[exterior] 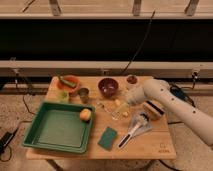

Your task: Place fork in purple bowl

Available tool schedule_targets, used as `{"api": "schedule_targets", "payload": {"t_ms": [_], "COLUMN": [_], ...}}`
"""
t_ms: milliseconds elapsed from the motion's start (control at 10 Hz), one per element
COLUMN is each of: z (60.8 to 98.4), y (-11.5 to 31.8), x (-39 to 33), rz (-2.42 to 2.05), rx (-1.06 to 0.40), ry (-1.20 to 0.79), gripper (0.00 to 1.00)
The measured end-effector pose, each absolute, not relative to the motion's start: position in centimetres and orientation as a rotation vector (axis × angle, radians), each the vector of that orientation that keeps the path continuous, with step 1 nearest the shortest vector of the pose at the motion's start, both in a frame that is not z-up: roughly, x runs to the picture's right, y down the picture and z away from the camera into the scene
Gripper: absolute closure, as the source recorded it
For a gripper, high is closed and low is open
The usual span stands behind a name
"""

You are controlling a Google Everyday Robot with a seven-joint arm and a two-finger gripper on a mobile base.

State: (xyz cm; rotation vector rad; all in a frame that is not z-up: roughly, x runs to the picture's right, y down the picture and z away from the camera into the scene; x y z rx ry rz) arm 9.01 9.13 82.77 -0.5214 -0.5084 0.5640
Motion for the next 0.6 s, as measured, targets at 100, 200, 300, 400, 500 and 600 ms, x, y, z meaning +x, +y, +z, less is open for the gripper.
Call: {"api": "schedule_targets", "payload": {"t_ms": [100, 200, 300, 400, 500, 600], "z": [82.76, 82.78, 82.79, 82.79, 82.78, 82.85], "y": [9.14, 9.14, 9.12, 9.11, 9.16, 9.27], "x": [9.14, 9.00, 8.81, 8.86, 8.89, 8.75], "rz": [0.566, 0.564, 0.561, 0.562, 0.562, 0.562], "rx": [-0.521, -0.522, -0.523, -0.522, -0.522, -0.523], "ry": [-0.507, -0.508, -0.510, -0.509, -0.509, -0.511], "gripper": [0.20, 0.20, 0.20, 0.20, 0.20, 0.20]}}
